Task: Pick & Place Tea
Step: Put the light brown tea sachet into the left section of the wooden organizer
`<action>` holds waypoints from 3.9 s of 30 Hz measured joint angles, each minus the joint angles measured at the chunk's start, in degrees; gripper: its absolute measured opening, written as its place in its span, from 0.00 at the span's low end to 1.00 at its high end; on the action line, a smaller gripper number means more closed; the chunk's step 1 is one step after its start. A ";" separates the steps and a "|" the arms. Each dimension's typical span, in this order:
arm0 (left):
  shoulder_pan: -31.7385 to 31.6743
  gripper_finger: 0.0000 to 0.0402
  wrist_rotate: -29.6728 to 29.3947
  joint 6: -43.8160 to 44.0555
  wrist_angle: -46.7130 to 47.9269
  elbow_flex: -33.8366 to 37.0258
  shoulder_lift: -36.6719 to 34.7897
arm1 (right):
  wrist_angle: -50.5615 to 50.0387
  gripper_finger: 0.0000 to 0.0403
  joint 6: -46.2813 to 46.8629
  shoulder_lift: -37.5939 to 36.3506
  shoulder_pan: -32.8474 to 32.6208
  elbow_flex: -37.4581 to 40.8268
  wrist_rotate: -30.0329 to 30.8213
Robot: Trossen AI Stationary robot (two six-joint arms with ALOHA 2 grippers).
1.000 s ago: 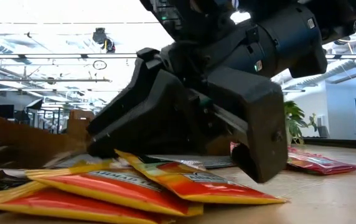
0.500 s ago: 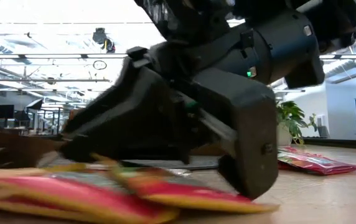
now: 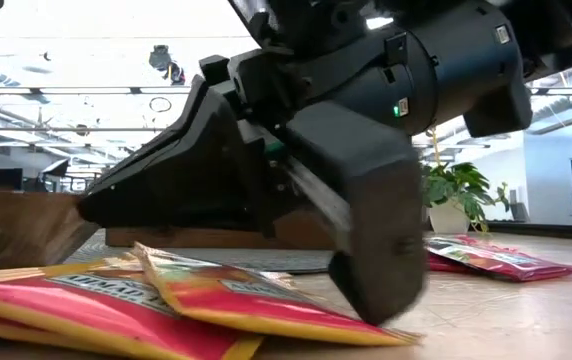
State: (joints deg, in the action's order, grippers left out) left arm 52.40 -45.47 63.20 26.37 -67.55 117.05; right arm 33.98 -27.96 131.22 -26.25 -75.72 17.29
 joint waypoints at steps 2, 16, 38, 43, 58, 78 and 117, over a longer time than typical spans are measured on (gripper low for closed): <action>0.00 0.12 -0.04 -0.35 0.00 0.00 0.00 | 0.13 0.00 -1.95 -0.15 -0.06 0.02 2.54; 0.01 0.12 -0.91 -5.09 2.72 -0.03 -7.49 | -6.35 0.00 -18.12 -5.72 -3.20 0.39 13.18; 0.87 0.12 -20.54 -2.26 3.04 -0.04 -20.54 | -2.11 0.00 -59.54 -19.04 -15.77 0.24 39.08; 0.27 0.12 -24.10 -7.11 -0.42 -0.04 -25.85 | -2.06 0.00 -66.00 -21.41 -19.23 0.24 41.70; -15.38 0.57 25.36 -42.55 -33.42 -0.04 -24.52 | 1.93 0.00 -69.19 -25.33 -27.76 5.49 50.11; -24.32 0.81 44.82 -35.88 -40.96 -0.06 -19.07 | 12.44 0.00 -80.10 -28.22 -26.54 13.92 43.93; -25.08 0.01 38.63 -49.73 -27.55 -0.14 -21.39 | 11.11 0.07 -45.86 -29.02 -21.71 18.47 44.30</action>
State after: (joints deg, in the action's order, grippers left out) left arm 27.32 -6.85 13.46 -1.18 -67.69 95.67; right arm 45.10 -73.82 102.20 -47.97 -57.25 61.59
